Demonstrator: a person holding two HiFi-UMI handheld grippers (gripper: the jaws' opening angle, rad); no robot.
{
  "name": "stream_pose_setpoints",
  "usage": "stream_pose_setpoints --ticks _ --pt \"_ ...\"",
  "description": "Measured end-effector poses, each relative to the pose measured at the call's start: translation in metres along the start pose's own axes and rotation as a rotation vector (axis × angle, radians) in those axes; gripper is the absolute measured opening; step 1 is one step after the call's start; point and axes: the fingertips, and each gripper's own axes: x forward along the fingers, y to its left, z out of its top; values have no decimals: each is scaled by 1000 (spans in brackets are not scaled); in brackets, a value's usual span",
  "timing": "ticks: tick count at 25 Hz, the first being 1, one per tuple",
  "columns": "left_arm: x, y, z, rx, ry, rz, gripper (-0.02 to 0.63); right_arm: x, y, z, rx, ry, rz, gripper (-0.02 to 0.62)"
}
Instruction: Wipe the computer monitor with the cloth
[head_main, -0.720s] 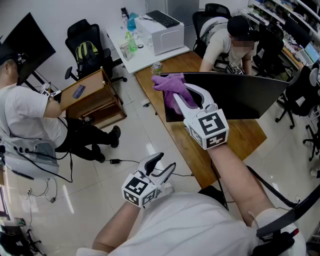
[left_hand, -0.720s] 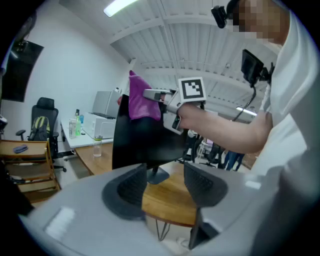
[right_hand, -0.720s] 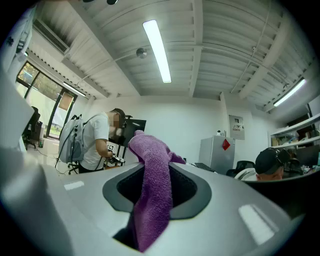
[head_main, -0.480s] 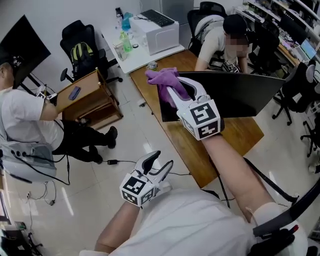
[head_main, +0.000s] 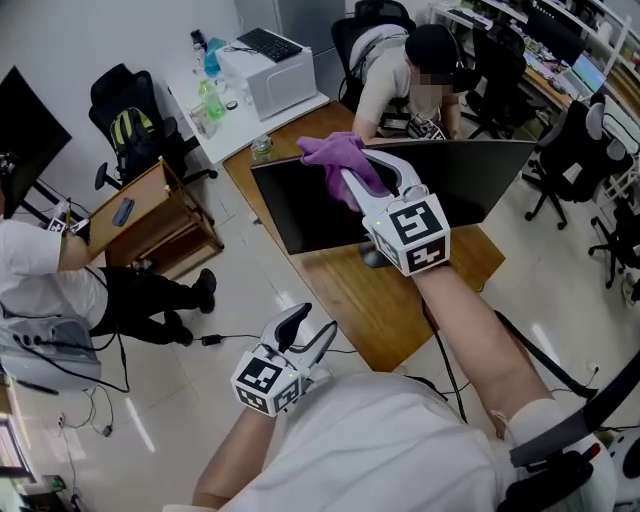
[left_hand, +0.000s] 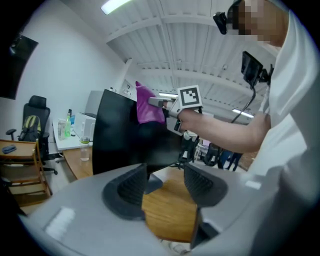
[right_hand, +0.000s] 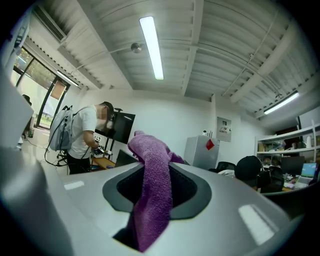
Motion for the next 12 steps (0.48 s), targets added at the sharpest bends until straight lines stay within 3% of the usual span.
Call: stream_pose_setpoints --ticks 12 --pt "54 -39 -1 28 23 -62 239 -70 -112 -34 4 41 -146 120"
